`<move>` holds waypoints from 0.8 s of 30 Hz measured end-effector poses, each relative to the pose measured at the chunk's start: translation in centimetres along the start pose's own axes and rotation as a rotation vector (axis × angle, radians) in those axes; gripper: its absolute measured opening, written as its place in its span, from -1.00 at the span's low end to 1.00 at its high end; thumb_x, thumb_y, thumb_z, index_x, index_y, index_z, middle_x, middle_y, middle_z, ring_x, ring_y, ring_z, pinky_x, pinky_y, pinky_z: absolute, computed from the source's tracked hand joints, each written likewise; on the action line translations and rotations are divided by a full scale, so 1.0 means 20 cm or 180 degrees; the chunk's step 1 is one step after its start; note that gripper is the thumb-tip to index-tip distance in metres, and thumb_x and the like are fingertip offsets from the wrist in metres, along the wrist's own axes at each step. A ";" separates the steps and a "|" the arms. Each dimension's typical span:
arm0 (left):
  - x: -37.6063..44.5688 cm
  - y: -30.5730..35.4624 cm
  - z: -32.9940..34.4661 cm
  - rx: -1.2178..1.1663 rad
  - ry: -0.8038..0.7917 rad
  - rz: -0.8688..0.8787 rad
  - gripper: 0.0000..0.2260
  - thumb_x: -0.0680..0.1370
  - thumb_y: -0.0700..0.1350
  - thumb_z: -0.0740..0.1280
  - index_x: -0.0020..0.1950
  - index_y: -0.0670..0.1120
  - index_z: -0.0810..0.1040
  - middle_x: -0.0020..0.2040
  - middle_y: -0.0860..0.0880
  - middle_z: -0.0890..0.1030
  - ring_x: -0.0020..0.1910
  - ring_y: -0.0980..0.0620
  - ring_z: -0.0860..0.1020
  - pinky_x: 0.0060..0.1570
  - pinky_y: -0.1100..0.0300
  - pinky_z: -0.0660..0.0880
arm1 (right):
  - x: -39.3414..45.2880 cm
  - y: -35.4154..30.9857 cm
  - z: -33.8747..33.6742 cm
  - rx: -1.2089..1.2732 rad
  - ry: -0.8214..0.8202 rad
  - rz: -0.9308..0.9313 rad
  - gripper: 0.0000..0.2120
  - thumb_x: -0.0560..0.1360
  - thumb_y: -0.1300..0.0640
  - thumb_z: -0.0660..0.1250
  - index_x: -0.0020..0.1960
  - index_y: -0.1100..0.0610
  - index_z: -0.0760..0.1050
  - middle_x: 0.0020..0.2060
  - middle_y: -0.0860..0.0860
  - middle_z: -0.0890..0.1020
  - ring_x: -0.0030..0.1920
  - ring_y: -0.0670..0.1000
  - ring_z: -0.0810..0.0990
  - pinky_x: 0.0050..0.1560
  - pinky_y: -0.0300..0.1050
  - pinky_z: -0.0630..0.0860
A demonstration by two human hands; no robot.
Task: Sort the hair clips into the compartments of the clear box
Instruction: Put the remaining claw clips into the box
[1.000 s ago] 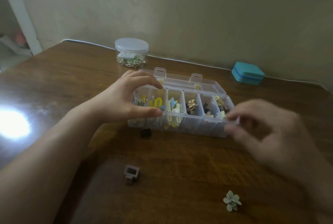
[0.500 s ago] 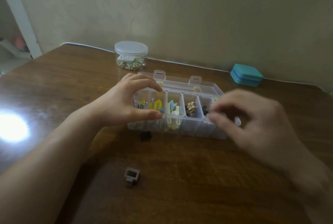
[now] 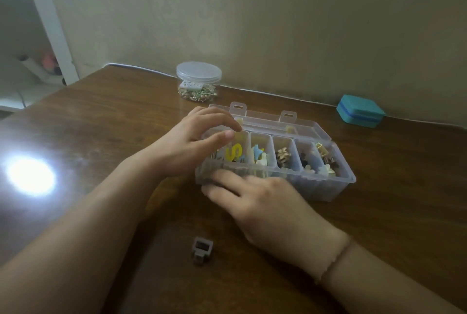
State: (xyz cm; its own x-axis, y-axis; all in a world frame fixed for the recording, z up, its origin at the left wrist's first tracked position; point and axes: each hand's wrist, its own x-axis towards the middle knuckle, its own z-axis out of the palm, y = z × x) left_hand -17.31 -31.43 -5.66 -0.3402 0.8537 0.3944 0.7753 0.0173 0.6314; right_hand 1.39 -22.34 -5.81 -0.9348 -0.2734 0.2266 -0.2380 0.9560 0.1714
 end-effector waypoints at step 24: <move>0.01 -0.01 0.01 0.0216 0.0062 0.0102 -0.65 0.49 0.22 0.25 0.19 0.12 0.57 0.22 0.19 0.52 0.31 0.13 0.36 0.30 0.05 0.32 | -0.09 -0.09 -0.13 0.1009 0.0549 -0.0049 -0.65 0.54 -0.11 0.30 0.22 0.07 0.55 0.16 0.04 0.58 0.05 0.05 0.57 -0.01 0.03 0.52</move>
State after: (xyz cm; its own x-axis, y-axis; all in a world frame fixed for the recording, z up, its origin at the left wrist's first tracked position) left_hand -17.33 -31.19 -5.82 -0.3244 0.8441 0.4270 0.8201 0.0260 0.5717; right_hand 4.17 -23.89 -4.04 -0.8787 -0.2761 0.3894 -0.3470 0.9297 -0.1238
